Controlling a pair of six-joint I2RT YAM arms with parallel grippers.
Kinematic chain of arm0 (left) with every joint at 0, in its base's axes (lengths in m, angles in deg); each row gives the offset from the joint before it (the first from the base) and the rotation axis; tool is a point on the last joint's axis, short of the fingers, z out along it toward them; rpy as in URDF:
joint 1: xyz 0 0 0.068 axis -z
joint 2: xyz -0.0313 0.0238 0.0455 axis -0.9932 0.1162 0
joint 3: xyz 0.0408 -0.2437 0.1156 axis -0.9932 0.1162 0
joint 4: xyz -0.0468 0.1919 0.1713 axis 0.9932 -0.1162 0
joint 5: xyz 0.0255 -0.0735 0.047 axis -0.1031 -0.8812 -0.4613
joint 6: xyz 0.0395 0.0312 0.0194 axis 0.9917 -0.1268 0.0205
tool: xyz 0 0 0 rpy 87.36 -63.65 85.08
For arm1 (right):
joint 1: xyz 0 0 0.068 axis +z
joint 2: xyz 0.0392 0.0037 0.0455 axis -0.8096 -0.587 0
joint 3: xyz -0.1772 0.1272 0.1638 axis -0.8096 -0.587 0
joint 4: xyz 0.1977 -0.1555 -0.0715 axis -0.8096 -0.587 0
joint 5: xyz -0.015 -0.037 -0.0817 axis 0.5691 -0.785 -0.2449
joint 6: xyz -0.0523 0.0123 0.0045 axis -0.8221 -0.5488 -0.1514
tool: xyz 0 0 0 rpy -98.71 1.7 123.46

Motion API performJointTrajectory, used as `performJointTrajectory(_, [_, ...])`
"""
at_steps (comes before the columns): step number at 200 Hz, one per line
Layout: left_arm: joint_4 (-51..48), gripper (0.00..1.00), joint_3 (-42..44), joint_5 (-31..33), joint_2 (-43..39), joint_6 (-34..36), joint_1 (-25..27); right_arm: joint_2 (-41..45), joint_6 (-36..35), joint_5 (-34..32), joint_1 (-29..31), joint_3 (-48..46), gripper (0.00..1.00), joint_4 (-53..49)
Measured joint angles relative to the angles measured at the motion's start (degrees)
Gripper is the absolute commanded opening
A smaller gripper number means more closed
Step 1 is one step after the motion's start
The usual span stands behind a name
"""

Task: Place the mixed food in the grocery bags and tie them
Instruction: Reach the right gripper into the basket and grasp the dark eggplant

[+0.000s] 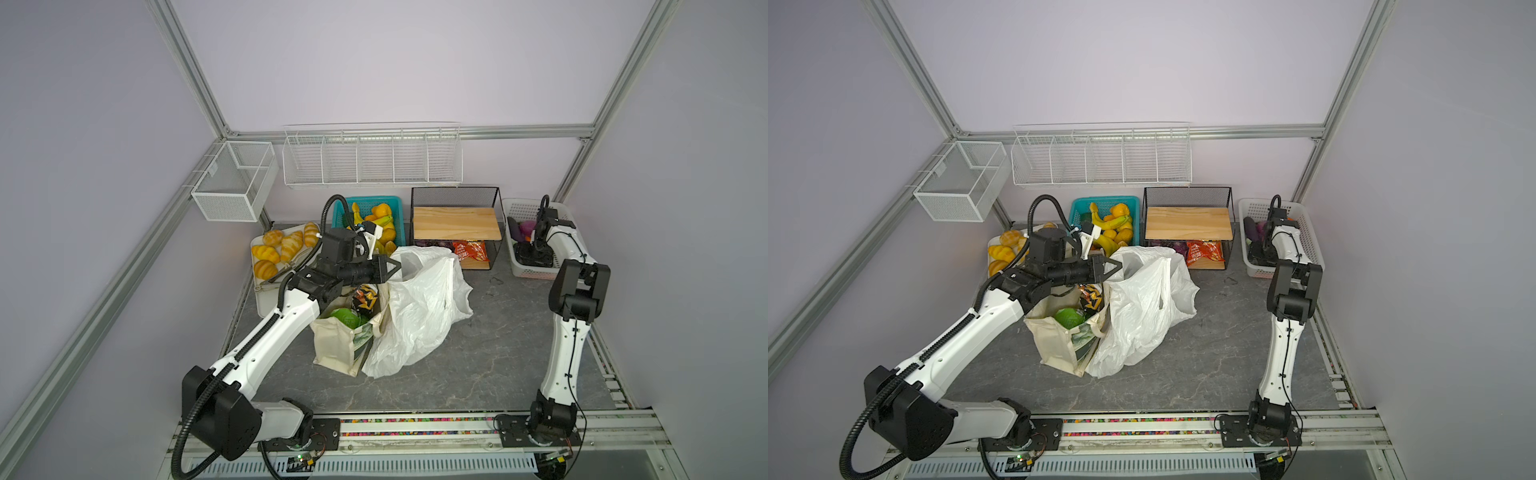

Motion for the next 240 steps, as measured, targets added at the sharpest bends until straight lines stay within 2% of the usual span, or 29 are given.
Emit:
performJointTrajectory(23, [-0.02,0.00,0.00,0.02,0.00,0.02,0.00,-1.25,-1.29,0.46,0.11,1.42,0.70,-0.44])
performJointTrajectory(51, [0.00,0.00,0.00,0.02,0.00,0.02,0.00,-1.29,-2.08,1.14,0.17,1.60,0.55,-0.48])
performJointTrajectory(86, [-0.02,0.00,0.00,0.00,0.00,0.02,0.00,-0.11,-2.47,1.84,0.17,0.50,0.45,0.02])
performJointTrajectory(155, [0.00,0.00,0.00,0.00,0.00,0.02,0.00,10.08,-1.20,6.67,0.09,-5.84,0.37,4.44])
performJointTrajectory(240, [0.00,0.00,0.00,0.00,0.00,0.02,0.00,18.18,3.15,12.63,0.04,-15.82,0.36,10.97])
